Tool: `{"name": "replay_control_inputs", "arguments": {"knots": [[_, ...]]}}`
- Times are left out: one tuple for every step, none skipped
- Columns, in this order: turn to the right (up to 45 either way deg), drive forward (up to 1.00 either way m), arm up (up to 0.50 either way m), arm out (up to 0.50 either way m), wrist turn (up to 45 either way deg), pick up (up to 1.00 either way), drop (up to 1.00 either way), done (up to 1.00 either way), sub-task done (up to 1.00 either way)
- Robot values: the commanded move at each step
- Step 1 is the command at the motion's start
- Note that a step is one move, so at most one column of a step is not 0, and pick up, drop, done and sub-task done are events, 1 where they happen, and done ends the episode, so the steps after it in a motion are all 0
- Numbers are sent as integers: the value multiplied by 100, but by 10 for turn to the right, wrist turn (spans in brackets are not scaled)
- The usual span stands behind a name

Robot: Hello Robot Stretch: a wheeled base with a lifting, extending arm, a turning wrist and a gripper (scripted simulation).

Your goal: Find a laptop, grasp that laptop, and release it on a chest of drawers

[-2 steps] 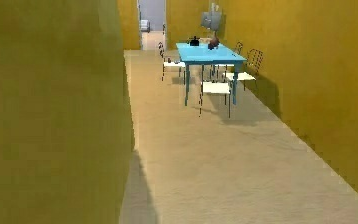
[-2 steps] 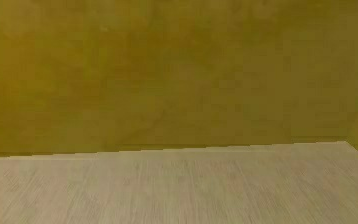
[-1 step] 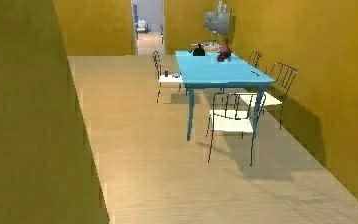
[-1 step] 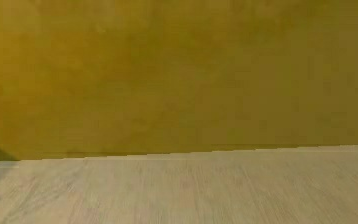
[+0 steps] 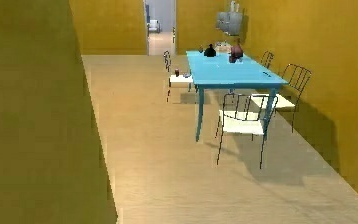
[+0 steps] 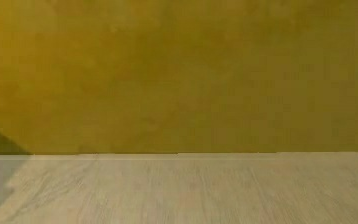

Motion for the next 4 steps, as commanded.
{"name": "replay_control_inputs", "arguments": {"knots": [[0, 100, 0, 0, 0, 0, 0, 0, 0], [0, 20, 0, 0, 0, 0, 0, 0, 0], [-210, 0, 0, 0, 0, 0, 0, 0, 0], [0, 100, 0, 0, 0, 0, 0, 0, 0]]}}
